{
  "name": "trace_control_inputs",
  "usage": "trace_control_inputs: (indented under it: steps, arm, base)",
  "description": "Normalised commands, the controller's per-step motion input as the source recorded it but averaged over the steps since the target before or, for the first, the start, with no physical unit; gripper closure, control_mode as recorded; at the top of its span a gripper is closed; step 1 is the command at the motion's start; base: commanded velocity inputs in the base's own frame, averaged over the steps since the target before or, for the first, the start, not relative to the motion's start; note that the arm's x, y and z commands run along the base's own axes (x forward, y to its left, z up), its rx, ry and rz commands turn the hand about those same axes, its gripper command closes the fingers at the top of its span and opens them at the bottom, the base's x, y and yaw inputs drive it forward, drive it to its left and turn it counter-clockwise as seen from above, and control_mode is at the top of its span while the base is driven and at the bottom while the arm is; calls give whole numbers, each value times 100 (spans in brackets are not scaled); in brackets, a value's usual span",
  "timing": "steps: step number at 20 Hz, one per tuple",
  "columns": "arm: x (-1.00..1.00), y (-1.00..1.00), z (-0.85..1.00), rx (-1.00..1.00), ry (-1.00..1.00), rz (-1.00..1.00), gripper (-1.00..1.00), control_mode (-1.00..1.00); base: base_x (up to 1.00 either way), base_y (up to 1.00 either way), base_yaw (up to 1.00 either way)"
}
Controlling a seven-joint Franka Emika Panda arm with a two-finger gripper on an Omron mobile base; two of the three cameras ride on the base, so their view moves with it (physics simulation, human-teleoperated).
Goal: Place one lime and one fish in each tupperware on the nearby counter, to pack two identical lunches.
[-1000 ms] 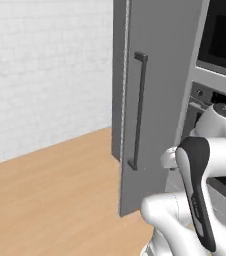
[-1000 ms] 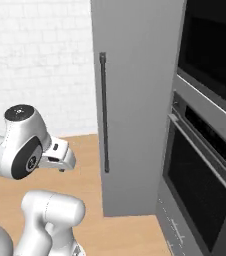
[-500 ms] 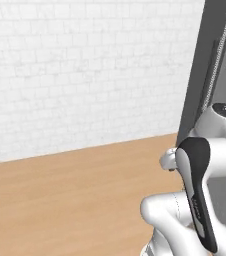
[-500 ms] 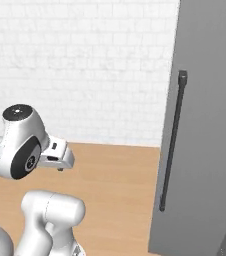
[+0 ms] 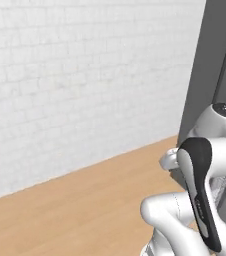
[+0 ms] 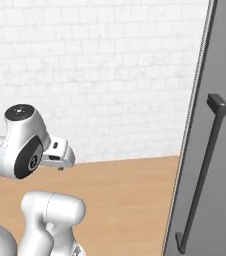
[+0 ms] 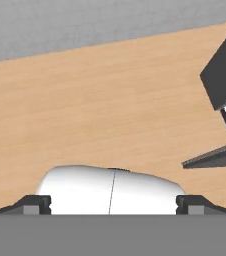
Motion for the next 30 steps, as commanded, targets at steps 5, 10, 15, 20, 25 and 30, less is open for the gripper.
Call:
trace_control_inputs:
  steps: [5,10,15,20,25,30]
  arm:
    - [0,0,0,0,0,0,-100,100]
    - [0,0,0,0,0,0,-100,100]
    - [0,0,0,0,0,0,-100,100]
    - [0,0,0,0,0,0,-100,100]
    - [0,0,0,0,0,0,-100,100]
    - [0,0,0,0,0,0,-100,100]
  base:
    - [66,53,-83]
    - [57,47,-86]
    - [57,51,-84]
    - [56,51,-83]
    - [72,68,-71]
    - [79,79,-45]
